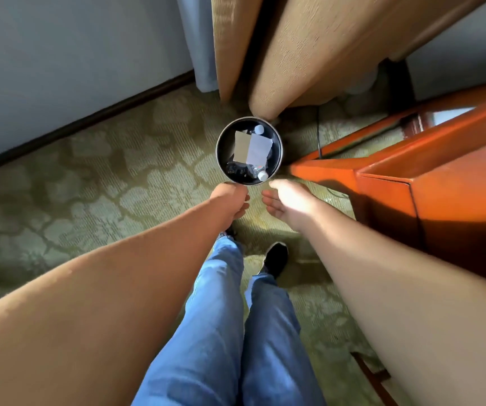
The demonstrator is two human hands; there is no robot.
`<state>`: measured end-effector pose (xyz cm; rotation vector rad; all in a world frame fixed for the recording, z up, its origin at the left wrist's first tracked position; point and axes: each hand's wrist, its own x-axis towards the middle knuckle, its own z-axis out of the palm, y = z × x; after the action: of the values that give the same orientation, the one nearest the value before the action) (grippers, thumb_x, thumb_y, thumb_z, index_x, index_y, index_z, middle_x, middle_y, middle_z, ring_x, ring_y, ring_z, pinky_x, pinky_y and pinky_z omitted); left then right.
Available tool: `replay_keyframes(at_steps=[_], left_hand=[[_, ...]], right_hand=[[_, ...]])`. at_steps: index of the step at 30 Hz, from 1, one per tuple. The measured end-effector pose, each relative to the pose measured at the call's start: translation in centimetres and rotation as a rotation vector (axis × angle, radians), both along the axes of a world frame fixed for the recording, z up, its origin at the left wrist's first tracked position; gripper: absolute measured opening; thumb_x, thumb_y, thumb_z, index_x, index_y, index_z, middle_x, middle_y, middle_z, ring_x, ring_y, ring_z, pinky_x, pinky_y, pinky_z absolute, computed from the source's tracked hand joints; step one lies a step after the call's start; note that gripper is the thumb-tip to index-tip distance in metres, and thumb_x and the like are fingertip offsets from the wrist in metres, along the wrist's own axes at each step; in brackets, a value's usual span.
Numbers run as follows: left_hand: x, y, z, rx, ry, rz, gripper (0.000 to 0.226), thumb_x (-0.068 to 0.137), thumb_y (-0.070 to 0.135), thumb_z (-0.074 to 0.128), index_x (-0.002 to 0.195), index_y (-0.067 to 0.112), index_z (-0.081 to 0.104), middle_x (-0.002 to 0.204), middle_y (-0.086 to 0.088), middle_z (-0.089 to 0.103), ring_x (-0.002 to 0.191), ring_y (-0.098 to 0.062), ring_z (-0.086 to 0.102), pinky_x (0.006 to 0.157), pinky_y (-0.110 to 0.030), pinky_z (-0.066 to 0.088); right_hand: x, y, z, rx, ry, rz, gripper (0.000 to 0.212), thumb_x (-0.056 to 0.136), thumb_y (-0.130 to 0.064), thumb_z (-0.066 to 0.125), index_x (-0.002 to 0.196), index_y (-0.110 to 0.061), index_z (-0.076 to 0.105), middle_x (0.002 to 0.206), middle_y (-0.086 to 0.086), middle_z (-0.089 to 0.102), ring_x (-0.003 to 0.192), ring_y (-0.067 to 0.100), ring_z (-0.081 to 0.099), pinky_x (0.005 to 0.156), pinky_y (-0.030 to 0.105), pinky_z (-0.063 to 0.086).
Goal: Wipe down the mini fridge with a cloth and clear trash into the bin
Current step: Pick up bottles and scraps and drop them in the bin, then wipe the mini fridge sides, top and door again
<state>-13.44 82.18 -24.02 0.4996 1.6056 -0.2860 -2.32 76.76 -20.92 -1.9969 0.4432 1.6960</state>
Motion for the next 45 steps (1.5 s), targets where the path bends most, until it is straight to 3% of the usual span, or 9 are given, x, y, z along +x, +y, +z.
replay_keyframes(at_steps=[6,9,14,18,26,31,37,40,45], left_hand=[[0.8,-1.2,11.0,0.048,-0.074,0.001,0.019,0.099,0.017,0.049,0.111,0.014,0.063,0.097,0.001,0.068,0.075,-0.011,0.061,0.064,-0.023,0.050],[1.5,-2.6,16.1,0.071,-0.129,-0.042,0.018,0.101,0.017,0.046,0.109,0.016,0.062,0.101,0.002,0.068,0.072,-0.008,0.059,0.062,-0.021,0.047],[3.0,-7.7,24.6,0.189,-0.247,-0.109,0.018,0.097,0.012,0.047,0.083,0.019,0.055,0.079,0.002,0.062,0.063,-0.010,0.057,0.058,-0.022,0.046],[4.3,-12.7,32.0,0.350,-0.405,-0.293,0.018,0.095,0.014,0.049,0.081,0.021,0.057,0.074,0.002,0.059,0.060,-0.010,0.058,0.056,-0.020,0.048],[7.3,-19.4,49.5,0.791,-0.691,-0.453,0.012,0.088,0.012,0.057,0.083,0.019,0.065,0.086,-0.009,0.064,0.075,-0.024,0.060,0.068,-0.036,0.049],[9.0,-24.4,58.4,0.895,-0.871,-0.474,0.011,0.088,0.007,0.057,0.087,0.014,0.065,0.081,-0.008,0.068,0.070,-0.024,0.063,0.065,-0.033,0.052],[10.4,-30.3,64.1,0.978,-0.972,-0.548,0.012,0.087,0.010,0.057,0.092,0.007,0.068,0.087,-0.016,0.068,0.077,-0.028,0.063,0.068,-0.044,0.054],[11.4,-33.4,65.7,1.004,-1.022,-0.592,0.011,0.088,0.013,0.060,0.091,0.009,0.069,0.083,-0.009,0.070,0.082,-0.030,0.069,0.076,-0.047,0.059],[13.7,-38.4,67.3,0.936,-1.138,-0.689,0.010,0.089,0.014,0.061,0.094,0.010,0.069,0.089,-0.011,0.073,0.069,-0.022,0.073,0.062,-0.036,0.061]], right_hand=[[0.2,-1.0,11.2,0.100,-0.030,-0.001,0.044,0.105,-0.014,0.045,0.144,0.005,0.049,0.146,0.024,0.050,0.139,0.038,0.046,0.116,0.045,0.039],[0.3,-2.9,17.0,0.131,-0.078,-0.020,0.035,0.106,-0.020,0.047,0.136,-0.006,0.057,0.135,0.014,0.065,0.117,0.025,0.066,0.082,0.028,0.056],[0.3,-9.3,25.4,0.256,-0.159,-0.073,0.030,0.107,-0.028,0.043,0.131,-0.017,0.059,0.118,0.002,0.071,0.096,0.012,0.066,0.068,0.022,0.050],[-0.2,-15.6,32.7,0.374,-0.284,-0.124,0.019,0.107,-0.024,0.042,0.100,-0.023,0.060,0.090,-0.005,0.072,0.085,0.011,0.068,0.066,0.023,0.049],[-1.2,-23.8,48.1,0.641,-0.590,-0.226,0.021,0.097,-0.013,0.047,0.106,-0.017,0.066,0.086,0.002,0.074,0.071,0.015,0.070,0.069,0.030,0.055],[-1.1,-27.7,55.8,0.750,-0.749,-0.318,0.023,0.099,-0.018,0.047,0.085,-0.024,0.064,0.052,-0.007,0.067,0.050,0.009,0.066,0.068,0.031,0.059],[0.3,-33.6,60.8,0.759,-0.897,-0.362,0.025,0.091,-0.017,0.045,0.101,-0.016,0.067,0.071,0.005,0.073,0.076,0.022,0.069,0.083,0.043,0.063],[1.1,-37.1,62.4,0.775,-0.954,-0.390,0.022,0.092,-0.015,0.045,0.090,-0.017,0.066,0.059,-0.003,0.070,0.075,0.018,0.070,0.071,0.033,0.063],[2.9,-42.8,64.4,0.775,-1.027,-0.481,0.025,0.095,-0.012,0.047,0.094,-0.017,0.071,0.089,0.007,0.077,0.083,0.024,0.074,0.061,0.028,0.055]])
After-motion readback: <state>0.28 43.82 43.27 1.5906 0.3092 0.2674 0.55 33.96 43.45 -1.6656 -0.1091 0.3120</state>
